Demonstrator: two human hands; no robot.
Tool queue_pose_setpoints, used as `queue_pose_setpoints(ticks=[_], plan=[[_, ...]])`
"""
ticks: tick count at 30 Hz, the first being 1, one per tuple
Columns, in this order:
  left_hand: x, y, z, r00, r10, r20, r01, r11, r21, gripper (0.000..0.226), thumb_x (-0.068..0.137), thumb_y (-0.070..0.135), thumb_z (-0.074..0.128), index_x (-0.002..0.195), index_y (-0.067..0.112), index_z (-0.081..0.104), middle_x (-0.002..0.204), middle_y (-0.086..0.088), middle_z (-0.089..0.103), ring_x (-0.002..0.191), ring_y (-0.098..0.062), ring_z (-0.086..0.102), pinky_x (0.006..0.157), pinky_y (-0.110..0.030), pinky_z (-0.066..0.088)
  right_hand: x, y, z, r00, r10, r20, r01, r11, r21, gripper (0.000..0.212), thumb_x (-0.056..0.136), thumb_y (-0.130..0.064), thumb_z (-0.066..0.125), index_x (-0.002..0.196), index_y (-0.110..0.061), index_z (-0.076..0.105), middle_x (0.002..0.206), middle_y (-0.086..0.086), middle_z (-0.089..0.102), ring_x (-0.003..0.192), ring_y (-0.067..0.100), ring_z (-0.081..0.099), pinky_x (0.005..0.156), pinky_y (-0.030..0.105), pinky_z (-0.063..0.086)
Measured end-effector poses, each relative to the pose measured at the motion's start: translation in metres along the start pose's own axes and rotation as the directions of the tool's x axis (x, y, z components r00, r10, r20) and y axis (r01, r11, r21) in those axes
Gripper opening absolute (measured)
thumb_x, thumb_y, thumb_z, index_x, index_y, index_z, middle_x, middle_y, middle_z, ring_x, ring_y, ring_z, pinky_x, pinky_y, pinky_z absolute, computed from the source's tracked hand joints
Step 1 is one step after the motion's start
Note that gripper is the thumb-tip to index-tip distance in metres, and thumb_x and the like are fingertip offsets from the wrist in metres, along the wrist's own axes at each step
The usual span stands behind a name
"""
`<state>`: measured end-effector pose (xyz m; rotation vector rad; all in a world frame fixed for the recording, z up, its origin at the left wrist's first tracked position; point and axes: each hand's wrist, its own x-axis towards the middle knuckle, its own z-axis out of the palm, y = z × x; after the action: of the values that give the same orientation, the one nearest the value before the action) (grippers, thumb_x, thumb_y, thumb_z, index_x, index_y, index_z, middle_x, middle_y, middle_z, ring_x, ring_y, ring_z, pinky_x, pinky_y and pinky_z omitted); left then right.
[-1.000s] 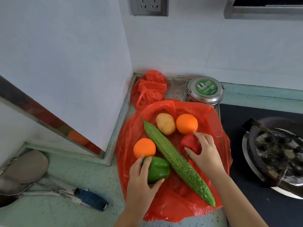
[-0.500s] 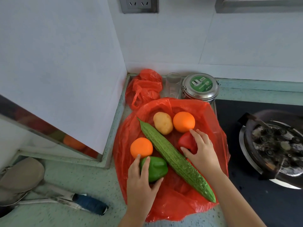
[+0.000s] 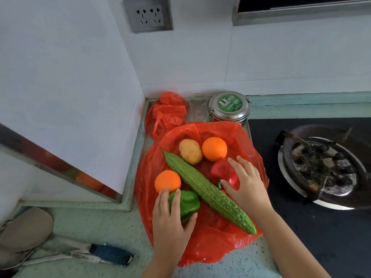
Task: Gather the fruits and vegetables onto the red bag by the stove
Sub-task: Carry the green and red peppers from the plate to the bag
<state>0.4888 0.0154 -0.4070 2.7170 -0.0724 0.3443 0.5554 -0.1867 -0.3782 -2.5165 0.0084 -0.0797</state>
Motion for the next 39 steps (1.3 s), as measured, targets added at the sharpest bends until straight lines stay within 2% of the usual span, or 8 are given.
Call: queue_pose_setpoints(ticks=[7, 11, 14, 16, 23, 28, 33, 39], plan=[[0.009, 0.018, -0.018, 0.99, 0.133, -0.037, -0.133, 0.991, -0.007, 0.049, 0.083, 0.039, 0.047, 0.122, 0.01, 0.05, 0.13, -0.016, 0.05, 0.124, -0.034, 0.04, 0.097, -0.047, 0.038, -0.03, -0.011, -0.015, 0.991, -0.087, -0.1, 0.076, 0.991, -0.108, 0.053, 0.074, -0.028, 0.073, 0.122, -0.015, 0.055, 0.129, 0.015, 0.052, 0.118, 0.039, 0.046, 0.093, 0.054, 0.041], [0.012, 0.028, -0.029, 0.984, 0.174, -0.032, -0.175, 0.984, -0.034, 0.047, 0.082, 0.035, 0.046, 0.122, 0.011, 0.048, 0.125, -0.015, 0.055, 0.121, -0.036, 0.044, 0.092, -0.052, 0.044, -0.046, -0.022, -0.028, 0.985, -0.096, -0.146, 0.074, 0.987, -0.145, 0.052, 0.074, -0.026, 0.073, 0.122, -0.014, 0.055, 0.127, 0.015, 0.055, 0.117, 0.04, 0.048, 0.09, 0.057, 0.045], [0.017, 0.035, -0.04, 0.98, 0.197, -0.024, -0.198, 0.979, -0.053, 0.049, 0.082, 0.035, 0.044, 0.124, 0.01, 0.046, 0.125, -0.017, 0.054, 0.119, -0.037, 0.046, 0.091, -0.054, 0.045, -0.059, -0.032, -0.043, 0.971, -0.087, -0.221, 0.051, 0.986, -0.16, 0.048, 0.078, -0.029, 0.063, 0.121, -0.011, 0.055, 0.125, 0.015, 0.056, 0.117, 0.038, 0.049, 0.09, 0.054, 0.046], [0.019, 0.039, -0.047, 0.97, 0.243, -0.024, -0.244, 0.967, -0.067, 0.048, 0.083, 0.035, 0.043, 0.124, 0.009, 0.045, 0.126, -0.017, 0.054, 0.119, -0.038, 0.046, 0.09, -0.054, 0.045, -0.07, -0.039, -0.053, 0.96, -0.069, -0.27, 0.024, 0.986, -0.166, 0.048, 0.078, -0.032, 0.058, 0.121, -0.011, 0.056, 0.124, 0.014, 0.056, 0.116, 0.037, 0.05, 0.091, 0.052, 0.047], [0.014, 0.052, -0.068, 0.911, 0.41, -0.043, -0.412, 0.902, -0.13, 0.047, 0.084, 0.033, 0.044, 0.121, 0.006, 0.053, 0.125, -0.017, 0.055, 0.119, -0.039, 0.047, 0.093, -0.054, 0.043, -0.121, -0.06, -0.07, 0.914, 0.031, -0.405, -0.126, 0.969, -0.212, 0.047, 0.078, -0.033, 0.057, 0.12, -0.012, 0.057, 0.124, 0.012, 0.057, 0.116, 0.034, 0.051, 0.09, 0.051, 0.046], [-0.001, 0.058, -0.075, 0.862, 0.506, -0.033, -0.502, 0.84, -0.204, 0.046, 0.082, 0.034, 0.045, 0.117, 0.008, 0.058, 0.124, -0.012, 0.057, 0.118, -0.034, 0.047, 0.093, -0.052, 0.041, -0.162, -0.07, -0.07, 0.867, 0.1, -0.488, -0.242, 0.941, -0.236, 0.048, 0.077, -0.024, 0.071, 0.121, -0.011, 0.057, 0.124, 0.012, 0.057, 0.118, 0.035, 0.049, 0.094, 0.05, 0.041], [-0.019, 0.056, -0.071, 0.787, 0.617, 0.007, -0.591, 0.758, -0.276, 0.045, 0.084, 0.034, 0.043, 0.117, 0.007, 0.057, 0.124, -0.014, 0.057, 0.117, -0.035, 0.049, 0.094, -0.053, 0.042, -0.208, -0.083, -0.067, 0.805, 0.207, -0.555, -0.395, 0.886, -0.242, 0.051, 0.075, -0.022, 0.072, 0.122, -0.011, 0.056, 0.124, 0.013, 0.058, 0.119, 0.037, 0.048, 0.094, 0.051, 0.04], [-0.047, 0.076, -0.075, 0.698, 0.716, -0.002, -0.661, 0.642, -0.389, 0.045, 0.081, 0.032, 0.043, 0.115, 0.006, 0.058, 0.122, -0.016, 0.058, 0.115, -0.037, 0.05, 0.093, -0.053, 0.042, -0.264, -0.092, -0.067, 0.706, 0.286, -0.648, -0.53, 0.82, -0.215, 0.045, 0.077, -0.03, 0.058, 0.118, -0.011, 0.057, 0.121, 0.013, 0.059, 0.113, 0.037, 0.052, 0.089, 0.049, 0.044]])
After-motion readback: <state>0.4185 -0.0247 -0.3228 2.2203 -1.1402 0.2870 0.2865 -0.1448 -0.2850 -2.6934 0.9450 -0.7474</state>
